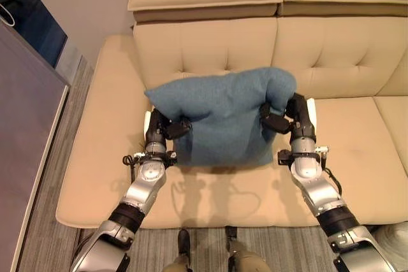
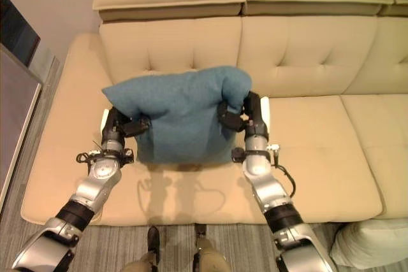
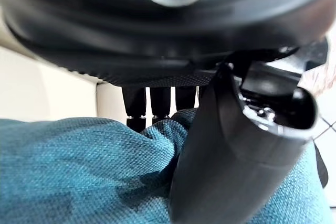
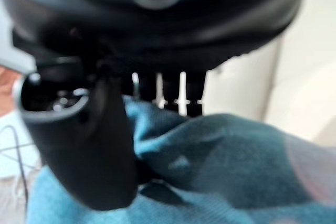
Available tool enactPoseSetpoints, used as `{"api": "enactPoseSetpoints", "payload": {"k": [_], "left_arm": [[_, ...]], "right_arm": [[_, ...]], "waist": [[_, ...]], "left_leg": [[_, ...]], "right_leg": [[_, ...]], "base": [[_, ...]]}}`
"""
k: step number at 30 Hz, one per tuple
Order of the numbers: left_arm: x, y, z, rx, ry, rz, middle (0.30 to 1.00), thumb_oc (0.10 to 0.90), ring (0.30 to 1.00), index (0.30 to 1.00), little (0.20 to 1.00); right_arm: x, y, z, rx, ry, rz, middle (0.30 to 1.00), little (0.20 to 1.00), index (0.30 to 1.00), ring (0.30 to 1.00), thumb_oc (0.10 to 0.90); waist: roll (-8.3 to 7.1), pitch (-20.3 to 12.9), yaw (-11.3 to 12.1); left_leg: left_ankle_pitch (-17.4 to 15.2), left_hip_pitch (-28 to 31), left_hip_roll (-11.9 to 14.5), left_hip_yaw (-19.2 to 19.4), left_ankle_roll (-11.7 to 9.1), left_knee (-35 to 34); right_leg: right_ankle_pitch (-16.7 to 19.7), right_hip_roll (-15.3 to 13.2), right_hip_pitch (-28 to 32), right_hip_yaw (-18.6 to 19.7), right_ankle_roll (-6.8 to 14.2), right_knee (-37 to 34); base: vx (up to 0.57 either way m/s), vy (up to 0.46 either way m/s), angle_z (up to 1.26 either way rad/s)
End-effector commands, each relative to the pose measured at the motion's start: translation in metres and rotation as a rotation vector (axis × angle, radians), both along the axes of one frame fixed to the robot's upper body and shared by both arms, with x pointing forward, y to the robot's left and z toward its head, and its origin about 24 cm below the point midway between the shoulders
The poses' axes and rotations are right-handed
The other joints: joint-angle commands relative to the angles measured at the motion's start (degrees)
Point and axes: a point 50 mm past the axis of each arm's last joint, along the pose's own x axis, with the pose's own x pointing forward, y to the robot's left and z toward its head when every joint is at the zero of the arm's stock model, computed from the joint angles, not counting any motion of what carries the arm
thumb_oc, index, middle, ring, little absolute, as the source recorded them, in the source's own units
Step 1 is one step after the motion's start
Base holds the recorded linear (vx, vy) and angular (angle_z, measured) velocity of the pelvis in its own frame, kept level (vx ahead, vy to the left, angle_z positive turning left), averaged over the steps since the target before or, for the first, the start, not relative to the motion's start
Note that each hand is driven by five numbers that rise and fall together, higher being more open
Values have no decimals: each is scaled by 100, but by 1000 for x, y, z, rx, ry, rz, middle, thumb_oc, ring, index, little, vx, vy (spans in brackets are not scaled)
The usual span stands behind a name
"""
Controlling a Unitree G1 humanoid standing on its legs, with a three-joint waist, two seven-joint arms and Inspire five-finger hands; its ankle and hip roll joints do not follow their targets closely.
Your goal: Pick up all the scattered cushions and arrange them neatly on the sofa.
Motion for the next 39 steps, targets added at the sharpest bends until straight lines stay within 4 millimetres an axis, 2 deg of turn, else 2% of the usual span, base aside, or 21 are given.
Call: {"api": "enactPoseSetpoints", "payload": {"k": [1,5,9,10,13,14,18,25,30,39], "left_arm": [[19,-59,115,17,-479,-209,300,400,300,300,300],[28,-55,133,37,-513,-161,300,400,300,300,300],[33,-51,143,49,-530,-141,300,400,300,300,300],[39,-47,155,92,-542,-121,300,400,300,300,300],[42,-46,162,110,-549,-111,300,400,300,300,300],[47,-45,176,153,-566,-99,300,400,300,300,300],[48,-45,195,199,-609,-85,300,400,300,300,300],[45,-50,206,191,-654,-99,300,400,300,300,300],[38,-59,216,120,-713,-112,300,400,300,300,300],[31,-68,224,104,-765,-133,300,400,300,300,300]], "right_arm": [[9,55,103,-28,-434,202,300,300,300,300,400],[15,62,126,-35,-497,187,300,300,300,300,400],[19,66,136,-44,-523,182,300,300,300,300,400],[23,68,147,-54,-552,162,300,300,300,300,400],[25,68,151,-67,-565,150,300,300,300,300,400],[28,69,160,-79,-582,133,300,300,300,300,400],[30,68,174,-89,-624,89,300,300,300,300,400],[30,62,188,-155,-665,40,300,300,300,300,400],[23,62,200,-162,-731,22,300,300,300,300,400],[18,66,204,-178,-768,27,300,300,300,300,400]], "waist": [[-241,-98,22],[-227,-133,15],[-207,-94,24],[-190,-64,25],[-180,-68,17],[-158,-77,17],[-79,-107,11],[-8,-228,11],[3,-320,6],[-12,-380,-2]], "left_leg": [[-675,-238,-202,203,34,461],[-523,-521,-250,166,16,399],[-480,-687,-265,143,4,375],[-409,-905,-283,134,-17,369],[-375,-1012,-294,124,-29,370],[-296,-1127,-296,105,-45,293],[-153,-1298,-294,77,-81,74],[-133,-1401,-320,49,-121,-6],[-196,-1288,-327,43,-144,-8],[-211,-1325,-323,68,-151,-8]], "right_leg": [[-806,-264,38,18,632,430],[-720,-303,-252,-9,640,439],[-693,-300,-431,6,645,453],[-642,-311,-669,18,650,483],[-619,-313,-781,21,656,492],[-562,-311,-914,22,678,464],[-493,-305,-1127,-10,725,354],[-509,-306,-1269,0,737,324],[-536,-306,-1164,-15,733,286],[-510,-308,-1195,7,734,247]], "base": [[-49,7,8],[-12,1,6],[-13,-1,0],[-54,-5,0],[-38,-2,-1],[-41,3,-1],[-14,1,2],[9,2,0],[46,-3,0],[4,-1,0]]}}
